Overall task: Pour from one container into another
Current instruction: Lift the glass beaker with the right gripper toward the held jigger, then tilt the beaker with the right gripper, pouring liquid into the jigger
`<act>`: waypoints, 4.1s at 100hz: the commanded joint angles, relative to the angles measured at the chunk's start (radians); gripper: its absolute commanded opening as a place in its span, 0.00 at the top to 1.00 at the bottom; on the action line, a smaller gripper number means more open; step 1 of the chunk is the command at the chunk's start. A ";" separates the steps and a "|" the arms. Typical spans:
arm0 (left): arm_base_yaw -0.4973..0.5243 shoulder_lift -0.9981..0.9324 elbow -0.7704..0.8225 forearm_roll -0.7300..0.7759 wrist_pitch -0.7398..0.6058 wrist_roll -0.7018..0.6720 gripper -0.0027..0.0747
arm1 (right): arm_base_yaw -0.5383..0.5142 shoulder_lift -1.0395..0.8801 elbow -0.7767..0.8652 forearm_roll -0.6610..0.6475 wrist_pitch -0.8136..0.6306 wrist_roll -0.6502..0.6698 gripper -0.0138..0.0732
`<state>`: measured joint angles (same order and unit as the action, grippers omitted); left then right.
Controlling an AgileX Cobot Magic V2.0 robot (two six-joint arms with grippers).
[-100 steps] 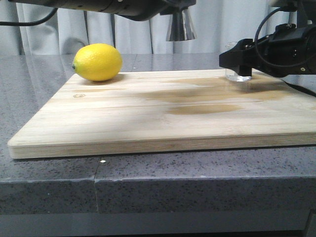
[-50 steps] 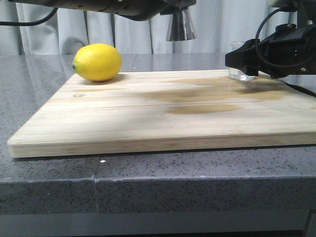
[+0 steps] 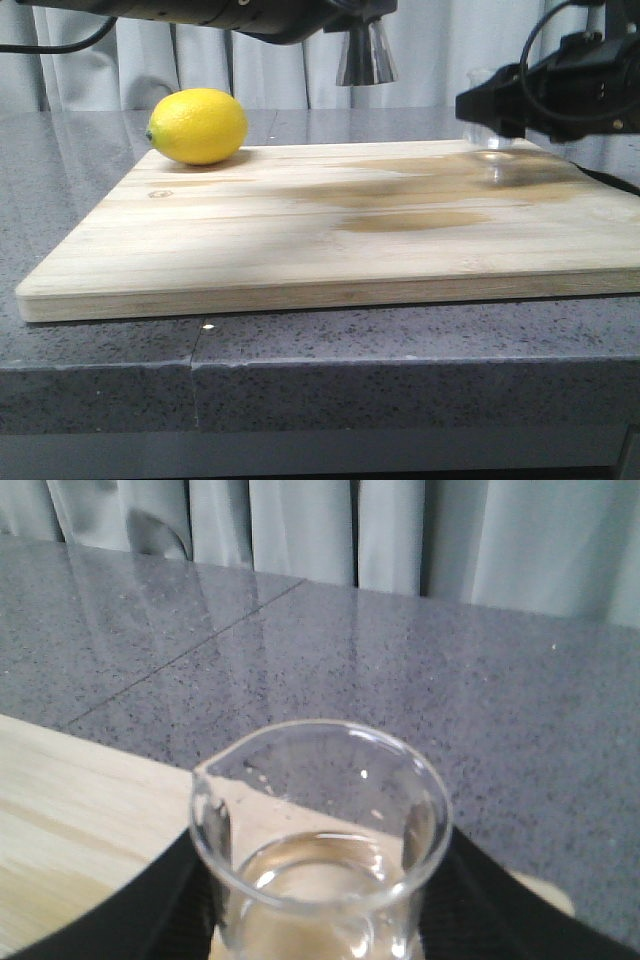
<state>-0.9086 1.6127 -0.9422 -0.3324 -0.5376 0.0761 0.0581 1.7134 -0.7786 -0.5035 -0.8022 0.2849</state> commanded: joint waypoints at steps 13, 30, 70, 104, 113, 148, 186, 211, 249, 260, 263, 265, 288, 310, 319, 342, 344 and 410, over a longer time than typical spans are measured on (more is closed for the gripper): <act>-0.006 -0.048 -0.029 0.011 -0.037 -0.006 0.91 | -0.007 -0.168 -0.073 -0.082 0.006 0.010 0.52; -0.006 -0.048 -0.029 0.063 -0.004 -0.006 0.91 | 0.015 -0.257 -0.119 -0.164 0.086 0.025 0.52; -0.006 -0.048 -0.029 0.072 0.010 -0.006 0.91 | 0.107 -0.350 -0.219 -0.362 0.142 0.025 0.52; -0.006 -0.048 -0.029 0.072 0.012 -0.006 0.91 | 0.109 -0.362 -0.281 -0.576 0.142 0.025 0.52; -0.006 -0.048 -0.029 0.072 0.012 -0.006 0.91 | 0.109 -0.362 -0.291 -0.615 0.142 0.023 0.52; -0.006 -0.048 -0.029 0.072 0.012 -0.006 0.91 | 0.109 -0.362 -0.314 -0.695 0.144 -0.007 0.52; -0.006 -0.048 -0.029 0.072 0.012 -0.006 0.91 | 0.109 -0.362 -0.314 -0.771 0.144 -0.018 0.52; -0.006 -0.048 -0.029 0.072 0.012 -0.006 0.91 | 0.109 -0.362 -0.314 -0.782 0.133 -0.100 0.52; -0.006 -0.048 -0.029 0.074 0.012 -0.006 0.91 | 0.109 -0.362 -0.314 -0.784 0.131 -0.192 0.52; -0.006 -0.048 -0.029 0.074 0.012 -0.006 0.91 | 0.109 -0.362 -0.314 -0.784 0.129 -0.226 0.52; -0.006 -0.048 -0.029 0.074 0.012 -0.006 0.91 | 0.109 -0.362 -0.314 -0.784 0.129 -0.236 0.52; -0.006 -0.048 -0.029 0.074 0.012 -0.006 0.91 | 0.109 -0.362 -0.314 -0.784 0.127 -0.239 0.52; -0.006 -0.048 -0.029 0.074 0.012 -0.006 0.91 | 0.109 -0.362 -0.314 -0.784 0.128 -0.285 0.52; -0.006 -0.048 -0.029 0.074 0.012 -0.006 0.91 | 0.109 -0.362 -0.314 -0.784 0.128 -0.351 0.52; -0.006 -0.048 -0.029 0.074 0.012 -0.006 0.91 | 0.109 -0.362 -0.314 -0.784 0.128 -0.388 0.52; -0.006 -0.048 -0.029 0.074 0.012 -0.006 0.91 | 0.109 -0.362 -0.314 -0.784 0.124 -0.462 0.52; -0.006 -0.048 -0.029 0.074 0.012 -0.006 0.91 | 0.109 -0.362 -0.314 -0.784 0.121 -0.466 0.52; -0.006 -0.048 -0.029 0.074 0.012 -0.006 0.91 | 0.109 -0.362 -0.314 -0.784 0.105 -0.578 0.52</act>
<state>-0.9086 1.6127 -0.9422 -0.2669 -0.4430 0.0761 0.1669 1.3893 -1.0540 -1.3315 -0.6667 -0.2723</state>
